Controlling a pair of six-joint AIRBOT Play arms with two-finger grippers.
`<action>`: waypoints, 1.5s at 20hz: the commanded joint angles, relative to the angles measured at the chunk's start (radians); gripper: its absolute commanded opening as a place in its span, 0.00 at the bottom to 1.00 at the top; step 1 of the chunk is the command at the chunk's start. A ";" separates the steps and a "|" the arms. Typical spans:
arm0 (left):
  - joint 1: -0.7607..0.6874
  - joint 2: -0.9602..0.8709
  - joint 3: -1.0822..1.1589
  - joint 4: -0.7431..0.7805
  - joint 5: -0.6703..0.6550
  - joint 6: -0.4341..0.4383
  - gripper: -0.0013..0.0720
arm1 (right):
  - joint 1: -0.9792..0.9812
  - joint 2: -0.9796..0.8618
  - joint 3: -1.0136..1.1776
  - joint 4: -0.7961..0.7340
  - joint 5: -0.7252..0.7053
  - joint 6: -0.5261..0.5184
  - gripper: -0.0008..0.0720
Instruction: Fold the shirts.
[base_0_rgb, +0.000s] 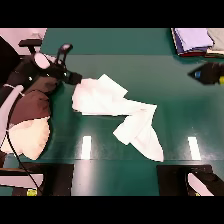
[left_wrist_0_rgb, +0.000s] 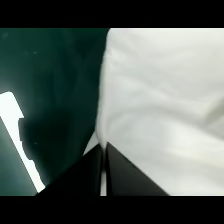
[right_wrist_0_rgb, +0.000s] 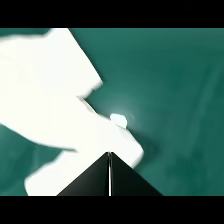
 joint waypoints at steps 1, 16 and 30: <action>0.001 -0.001 0.187 0.083 -0.128 0.002 0.05 | -0.001 0.068 -0.201 -0.211 0.095 0.056 0.07; 0.001 -0.001 0.248 0.049 -0.146 -0.059 0.05 | 0.146 -0.350 -0.610 0.072 -0.067 -0.093 0.60; 0.001 0.492 0.377 0.132 0.070 -0.068 0.05 | -0.098 0.042 0.047 -0.039 -0.089 -0.076 0.03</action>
